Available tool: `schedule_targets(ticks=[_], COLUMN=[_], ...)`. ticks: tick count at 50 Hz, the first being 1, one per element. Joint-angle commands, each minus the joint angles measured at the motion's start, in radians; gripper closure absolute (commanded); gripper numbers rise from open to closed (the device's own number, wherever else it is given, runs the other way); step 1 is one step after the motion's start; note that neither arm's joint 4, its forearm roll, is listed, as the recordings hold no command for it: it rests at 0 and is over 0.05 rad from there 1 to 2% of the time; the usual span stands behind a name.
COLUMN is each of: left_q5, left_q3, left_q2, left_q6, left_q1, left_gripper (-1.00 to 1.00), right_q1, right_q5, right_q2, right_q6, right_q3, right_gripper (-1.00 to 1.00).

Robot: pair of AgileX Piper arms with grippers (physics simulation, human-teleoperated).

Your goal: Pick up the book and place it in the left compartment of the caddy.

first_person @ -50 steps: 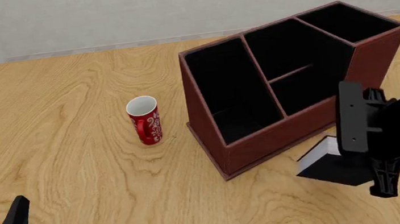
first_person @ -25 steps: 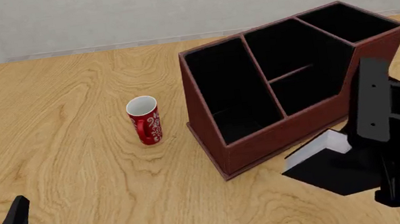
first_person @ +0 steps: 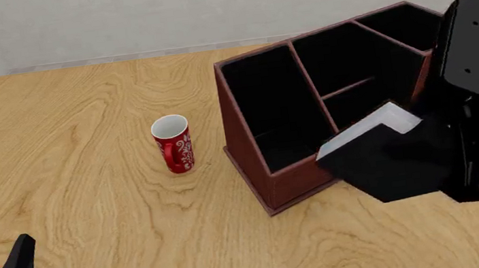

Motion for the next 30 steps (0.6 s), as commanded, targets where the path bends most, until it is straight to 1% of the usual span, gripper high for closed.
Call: schedule_targets(ticks=[1,3,4,7,8,9,10,11,17,20,22,30], left_q5=[0.0,0.0,0.0,0.0,0.0,0.0,0.0,0.0,0.0,0.0,0.0,0.0], left_q3=[0.0,0.0,0.0,0.0,0.0,0.0,0.0,0.0,0.0,0.0,0.0,0.0], left_q2=[0.0,0.0,0.0,0.0,0.0,0.0,0.0,0.0,0.0,0.0,0.0,0.0], left_q6=[0.0,0.0,0.0,0.0,0.0,0.0,0.0,0.0,0.0,0.0,0.0,0.0], left_q1=[0.0,0.0,0.0,0.0,0.0,0.0,0.0,0.0,0.0,0.0,0.0,0.0], left_gripper=[-1.0,-1.0,-1.0,-1.0,-1.0,-1.0,-1.0,-1.0,-1.0,-1.0,-1.0,-1.0], right_q1=[0.017,0.025,0.013,-0.007,0.018,0.023,0.028,0.023,0.016,0.023,0.015,0.001], right_q5=[0.0,0.0,0.0,0.0,0.0,0.0,0.0,0.0,0.0,0.0,0.0,0.0], right_q2=[0.062,0.069,0.086,0.107,0.112,0.121,0.131,0.135,0.184,0.217,0.233,0.28], right_q6=[0.077,0.084,0.086,0.089,0.101,0.114,0.149,0.122,0.137,0.166,0.152,0.154], right_q3=[-0.138,-0.153,-0.178,-0.18,-0.209,-0.221,-0.233,-0.232,-0.283,-0.325,-0.335,-0.385], right_gripper=[1.0,1.0,1.0,1.0,1.0,1.0,1.0,1.0,1.0,1.0,1.0,1.0])
